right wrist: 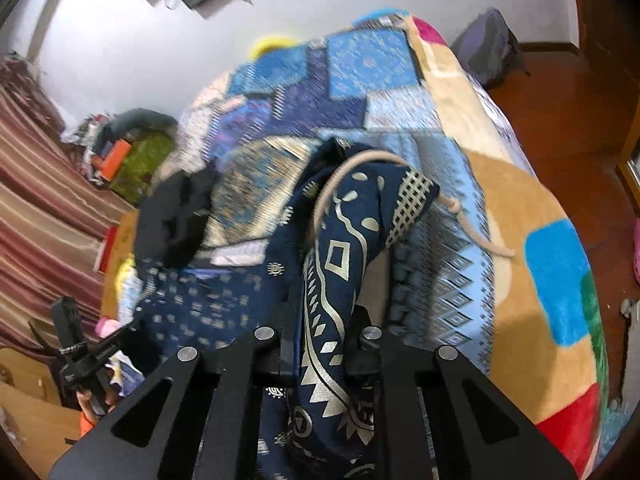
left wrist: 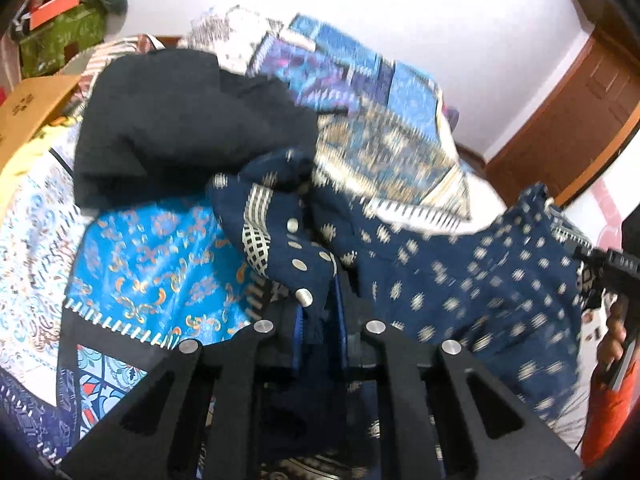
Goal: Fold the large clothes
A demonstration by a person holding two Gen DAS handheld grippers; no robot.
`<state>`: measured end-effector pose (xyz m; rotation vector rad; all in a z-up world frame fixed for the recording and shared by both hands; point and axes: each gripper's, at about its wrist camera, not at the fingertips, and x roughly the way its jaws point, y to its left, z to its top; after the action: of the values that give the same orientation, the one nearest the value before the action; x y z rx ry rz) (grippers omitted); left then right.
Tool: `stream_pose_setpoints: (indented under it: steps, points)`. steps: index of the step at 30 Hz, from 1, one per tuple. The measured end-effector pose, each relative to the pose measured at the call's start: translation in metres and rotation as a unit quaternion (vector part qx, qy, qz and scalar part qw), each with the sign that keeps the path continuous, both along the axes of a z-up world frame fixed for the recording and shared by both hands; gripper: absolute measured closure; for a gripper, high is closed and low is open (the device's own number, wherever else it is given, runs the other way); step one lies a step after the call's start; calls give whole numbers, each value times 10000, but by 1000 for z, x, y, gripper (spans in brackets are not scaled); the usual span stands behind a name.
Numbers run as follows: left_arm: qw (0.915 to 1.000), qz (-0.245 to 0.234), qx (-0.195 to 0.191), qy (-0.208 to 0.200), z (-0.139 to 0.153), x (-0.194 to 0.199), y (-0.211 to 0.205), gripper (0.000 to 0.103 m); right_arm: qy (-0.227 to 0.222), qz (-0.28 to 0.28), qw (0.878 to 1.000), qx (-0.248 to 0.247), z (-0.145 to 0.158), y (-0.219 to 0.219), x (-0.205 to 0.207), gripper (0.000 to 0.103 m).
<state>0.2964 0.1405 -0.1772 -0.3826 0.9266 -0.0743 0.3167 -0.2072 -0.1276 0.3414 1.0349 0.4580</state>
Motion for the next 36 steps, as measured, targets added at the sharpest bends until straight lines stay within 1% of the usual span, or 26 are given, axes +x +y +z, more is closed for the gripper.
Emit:
stream_pose_setpoints:
  steps: [4,6,8,12,14,16,19,22,24,28,29,31,32,33,36]
  points:
    - [9991,82,-125,-389,41,-12,9,94,-448,197,9987,-105,36,17,-11,93]
    - [9982,92,-37,-587,61,-12,11,98,-628,248,9977,-91,49,23,-13,93]
    - [9970,123,-11,-770,81,-13,16,99,-809,294,9963,-51,66,28,-13,93]
    - [9943,207,-119,-1035,108,-3,29,99,-1095,279,9936,29,91,34,-2,93]
    - [9929,264,-102,-1157,119,3,37,99,-1214,241,9923,34,97,36,6,93]
    - [9923,330,-66,-1190,123,13,43,99,-1279,207,9915,79,100,38,14,93]
    - [9929,432,28,-1109,117,35,53,99,-1221,192,9923,74,96,45,38,93]
    - [9939,487,153,-978,100,56,61,99,-1137,172,9933,-59,85,51,55,93]
    - [9946,503,302,-858,85,73,65,99,-1004,159,9946,-196,68,57,75,93]
    - [9959,540,442,-569,51,106,74,99,-772,133,9959,-446,38,62,103,93]
    - [9960,549,499,-504,44,112,75,99,-676,108,9964,-499,26,63,111,93]
    - [9950,624,680,-384,28,124,80,99,-540,50,9967,-607,10,62,124,93]
    - [9944,655,764,-334,21,129,82,99,-481,-21,9961,-738,-3,62,131,93]
    - [9940,683,800,-290,15,134,85,99,-457,-57,9958,-797,-7,59,133,93]
    - [9943,757,748,-97,-4,146,98,99,-293,-134,9953,-910,-28,50,144,93]
